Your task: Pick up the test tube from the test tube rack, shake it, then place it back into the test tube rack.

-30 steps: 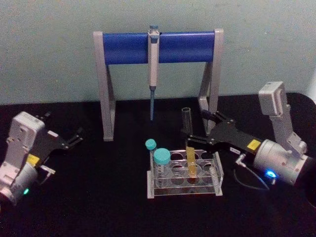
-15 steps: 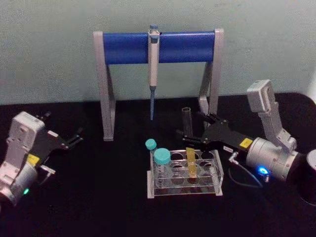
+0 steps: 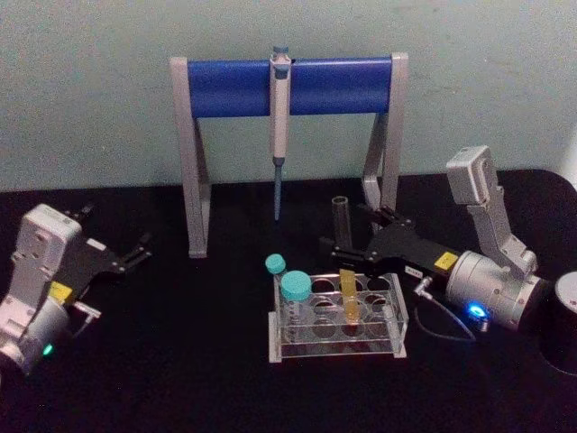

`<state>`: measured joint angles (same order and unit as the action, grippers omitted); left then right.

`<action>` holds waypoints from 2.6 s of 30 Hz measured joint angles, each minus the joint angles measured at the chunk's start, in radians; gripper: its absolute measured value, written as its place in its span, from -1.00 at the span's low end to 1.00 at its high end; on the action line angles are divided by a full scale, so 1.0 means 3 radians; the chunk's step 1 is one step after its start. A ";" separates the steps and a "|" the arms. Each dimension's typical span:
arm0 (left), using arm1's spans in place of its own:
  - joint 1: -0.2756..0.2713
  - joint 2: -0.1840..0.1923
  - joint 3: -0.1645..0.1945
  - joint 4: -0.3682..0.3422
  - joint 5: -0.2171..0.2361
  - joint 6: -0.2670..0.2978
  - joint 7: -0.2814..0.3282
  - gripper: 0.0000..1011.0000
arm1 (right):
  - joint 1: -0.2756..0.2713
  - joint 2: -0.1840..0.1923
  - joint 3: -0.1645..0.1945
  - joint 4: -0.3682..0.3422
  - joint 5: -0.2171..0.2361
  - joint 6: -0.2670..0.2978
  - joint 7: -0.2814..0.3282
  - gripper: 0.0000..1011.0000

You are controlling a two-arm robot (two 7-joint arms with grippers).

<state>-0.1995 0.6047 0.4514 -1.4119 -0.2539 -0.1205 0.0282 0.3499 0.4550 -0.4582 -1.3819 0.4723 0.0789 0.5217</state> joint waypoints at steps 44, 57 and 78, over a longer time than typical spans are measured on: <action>0.0000 0.0000 0.0000 0.0000 0.0000 0.0000 0.0000 0.98 | 0.0000 0.0002 0.0000 -0.0002 0.0005 0.0002 -0.0002 -0.54; 0.0000 0.0000 0.0000 0.0000 0.0000 0.0000 0.0000 0.98 | 0.0000 0.0002 0.0000 -0.0001 0.0003 0.0002 -0.0002 -0.54; 0.0000 0.0000 0.0000 0.0000 0.0000 0.0000 0.0000 0.98 | -0.0077 -0.0005 0.0115 -0.0055 0.0146 -0.0172 0.0076 -0.54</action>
<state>-0.1995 0.6047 0.4514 -1.4120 -0.2539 -0.1205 0.0283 0.3268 0.4533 -0.4238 -1.3985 0.5160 0.0274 0.5444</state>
